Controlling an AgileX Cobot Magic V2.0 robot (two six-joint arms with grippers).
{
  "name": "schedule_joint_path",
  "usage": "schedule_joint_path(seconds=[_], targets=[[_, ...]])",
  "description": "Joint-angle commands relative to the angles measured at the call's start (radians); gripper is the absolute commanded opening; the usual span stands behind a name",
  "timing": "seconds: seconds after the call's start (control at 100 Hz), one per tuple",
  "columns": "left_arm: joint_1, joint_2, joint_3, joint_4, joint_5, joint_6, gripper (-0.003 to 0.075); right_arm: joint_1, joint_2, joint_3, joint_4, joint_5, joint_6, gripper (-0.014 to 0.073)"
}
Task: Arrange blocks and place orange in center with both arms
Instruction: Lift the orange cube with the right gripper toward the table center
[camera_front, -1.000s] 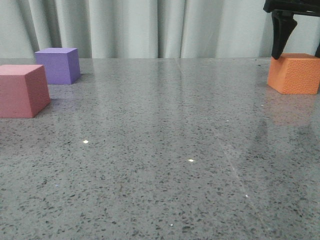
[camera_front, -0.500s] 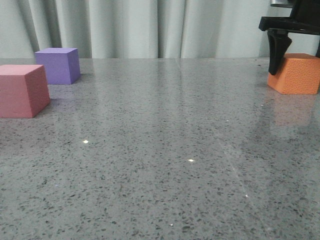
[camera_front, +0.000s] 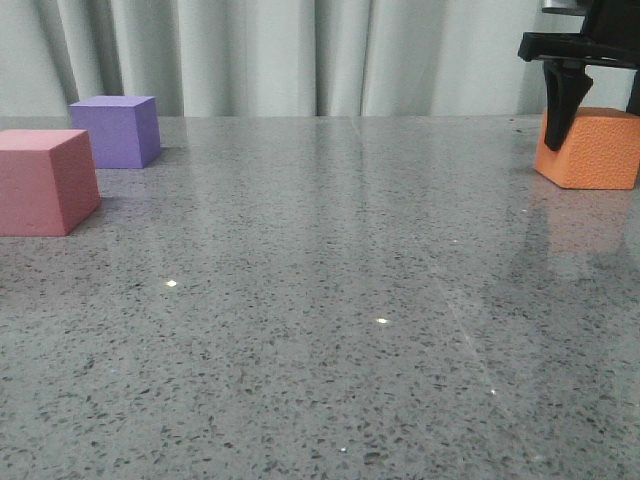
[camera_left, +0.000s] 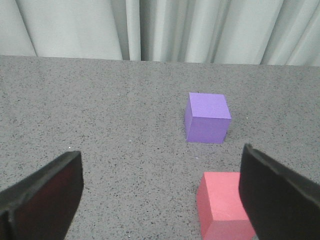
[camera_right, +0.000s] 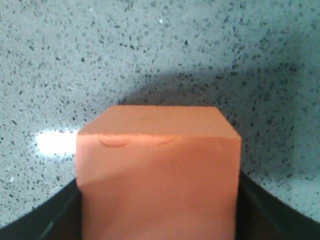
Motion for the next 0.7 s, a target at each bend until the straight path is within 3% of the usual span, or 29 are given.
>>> schedule_joint_path(seconds=[0.0,0.33,0.69], targets=[[0.002,0.003,-0.035,-0.016,-0.078,-0.001,0.0596,-0.006,-0.056,-0.028,0.007,-0.020,-0.006,0.0234],[0.002,0.003,-0.035,-0.016,-0.100,-0.001,0.0596,0.048,-0.059,-0.130,0.003,0.099,0.033,0.0234],[0.002,0.003,-0.035,-0.016,-0.100,-0.001,0.0596,0.281,-0.056,-0.254,-0.031,0.114,0.195,0.0233]])
